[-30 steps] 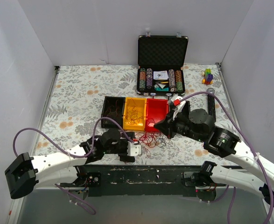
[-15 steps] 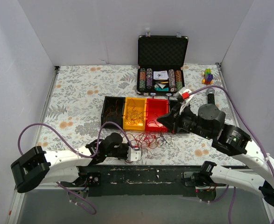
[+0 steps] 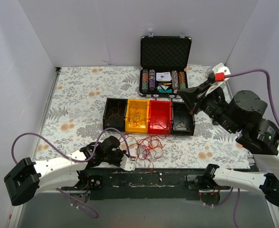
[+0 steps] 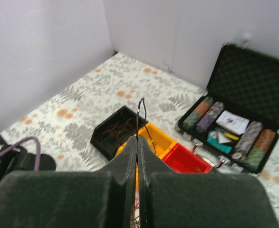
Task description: Untangle the cables
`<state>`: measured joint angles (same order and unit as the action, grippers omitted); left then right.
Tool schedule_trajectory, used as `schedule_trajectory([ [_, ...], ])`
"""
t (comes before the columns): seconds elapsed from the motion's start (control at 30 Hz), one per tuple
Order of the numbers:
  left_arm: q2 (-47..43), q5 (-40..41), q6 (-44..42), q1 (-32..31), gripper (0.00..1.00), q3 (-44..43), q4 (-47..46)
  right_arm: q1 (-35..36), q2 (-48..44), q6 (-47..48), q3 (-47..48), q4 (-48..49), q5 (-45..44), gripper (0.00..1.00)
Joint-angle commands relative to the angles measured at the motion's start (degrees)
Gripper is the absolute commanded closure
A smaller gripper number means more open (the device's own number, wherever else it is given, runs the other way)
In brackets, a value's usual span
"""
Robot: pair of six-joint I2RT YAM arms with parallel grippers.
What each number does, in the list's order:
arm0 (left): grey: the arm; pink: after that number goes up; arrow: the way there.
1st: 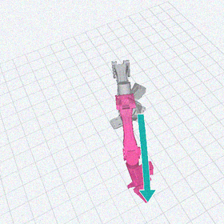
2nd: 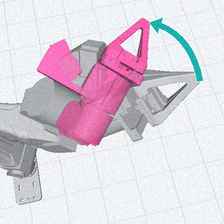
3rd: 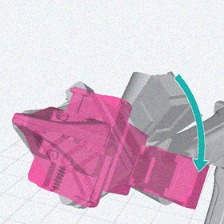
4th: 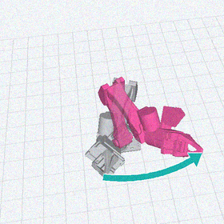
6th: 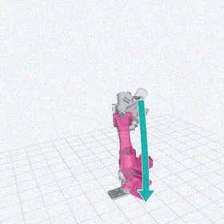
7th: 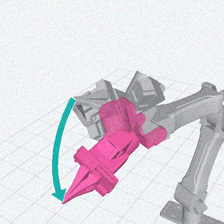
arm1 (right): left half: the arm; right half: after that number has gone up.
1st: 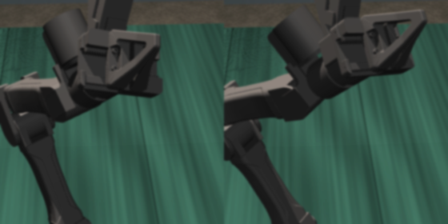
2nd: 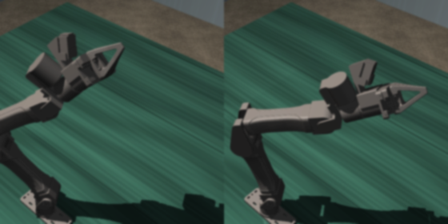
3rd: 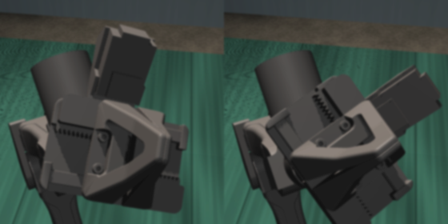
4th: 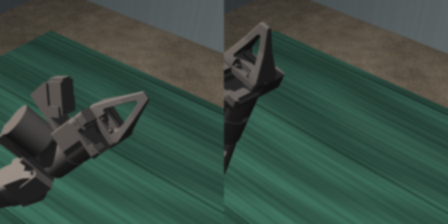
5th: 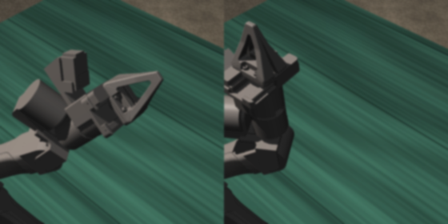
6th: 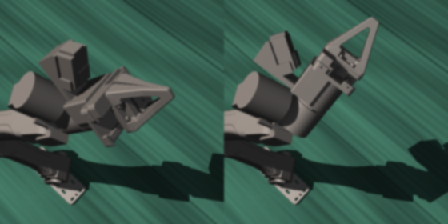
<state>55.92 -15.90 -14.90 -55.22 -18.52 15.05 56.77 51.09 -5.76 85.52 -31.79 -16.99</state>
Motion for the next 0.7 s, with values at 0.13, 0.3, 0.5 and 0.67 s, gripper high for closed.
schedule_trajectory([
  [0.13, -2.7, 0.2, -3.8, 1.4, 1.00, -0.2, 10.1, 0.4, 4.3, 11.0, 17.3, 1.5, -10.9, 0.99],
  [0.3, -2.9, 0.8, -3.6, 2.4, 1.00, -3.4, 9.5, 0.4, 4.9, 13.1, 17.3, 5.3, -12.3, 0.99],
  [0.5, -3.3, 0.5, -0.5, 2.5, 0.97, -12.4, 11.9, 0.4, 4.7, 15.6, 10.2, 10.9, -16.8, 0.99],
  [0.67, -2.8, -0.4, 2.3, 2.4, 0.65, -24.1, 18.0, 0.3, 5.2, 17.9, 4.5, 15.9, -19.8, 0.99],
])
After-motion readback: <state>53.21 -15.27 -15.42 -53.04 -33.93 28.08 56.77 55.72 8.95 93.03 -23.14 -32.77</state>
